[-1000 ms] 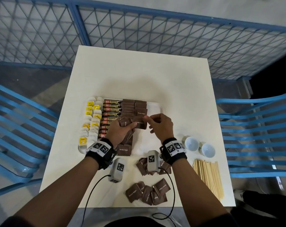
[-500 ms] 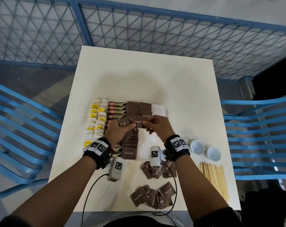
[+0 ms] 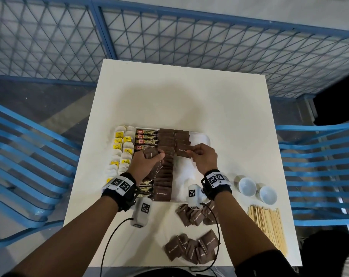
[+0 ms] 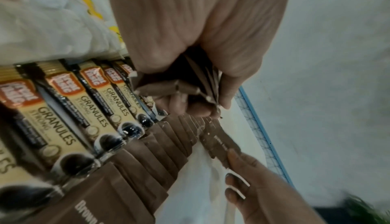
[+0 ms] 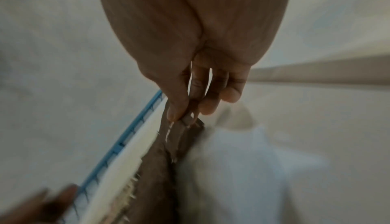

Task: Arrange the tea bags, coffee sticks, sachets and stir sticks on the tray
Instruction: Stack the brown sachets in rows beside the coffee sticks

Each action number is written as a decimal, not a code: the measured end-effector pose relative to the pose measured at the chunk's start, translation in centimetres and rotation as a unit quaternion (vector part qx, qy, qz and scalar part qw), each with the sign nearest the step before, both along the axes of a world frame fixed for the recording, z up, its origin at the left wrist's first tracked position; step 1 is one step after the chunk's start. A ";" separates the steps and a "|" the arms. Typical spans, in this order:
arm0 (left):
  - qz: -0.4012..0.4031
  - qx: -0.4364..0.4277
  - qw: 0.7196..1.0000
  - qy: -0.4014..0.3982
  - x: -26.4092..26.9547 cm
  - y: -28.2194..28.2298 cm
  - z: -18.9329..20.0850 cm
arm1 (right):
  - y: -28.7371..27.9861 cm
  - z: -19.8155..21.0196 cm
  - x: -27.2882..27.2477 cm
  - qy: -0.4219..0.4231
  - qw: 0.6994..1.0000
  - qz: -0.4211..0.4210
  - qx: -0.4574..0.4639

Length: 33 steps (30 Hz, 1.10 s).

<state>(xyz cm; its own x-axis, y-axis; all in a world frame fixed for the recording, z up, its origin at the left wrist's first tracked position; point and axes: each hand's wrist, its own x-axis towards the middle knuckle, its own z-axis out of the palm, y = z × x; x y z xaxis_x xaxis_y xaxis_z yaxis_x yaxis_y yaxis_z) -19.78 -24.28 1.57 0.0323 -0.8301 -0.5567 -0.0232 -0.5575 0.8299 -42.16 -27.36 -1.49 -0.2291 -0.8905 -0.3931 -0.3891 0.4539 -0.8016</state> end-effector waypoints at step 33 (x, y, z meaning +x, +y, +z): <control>0.026 0.092 0.991 0.099 0.6 -0.4 -0.1 | -1.2 -1.1 1.0 0.079 0.996 -0.014 0.040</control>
<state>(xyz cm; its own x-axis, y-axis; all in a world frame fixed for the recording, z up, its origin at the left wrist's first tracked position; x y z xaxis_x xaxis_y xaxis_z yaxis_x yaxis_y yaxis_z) -19.16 -24.70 1.50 -0.0519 -0.7146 -0.6976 0.1634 -0.6952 0.7000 -41.16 -28.56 -2.59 -0.3179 -0.8500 -0.4201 -0.4937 0.5267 -0.6920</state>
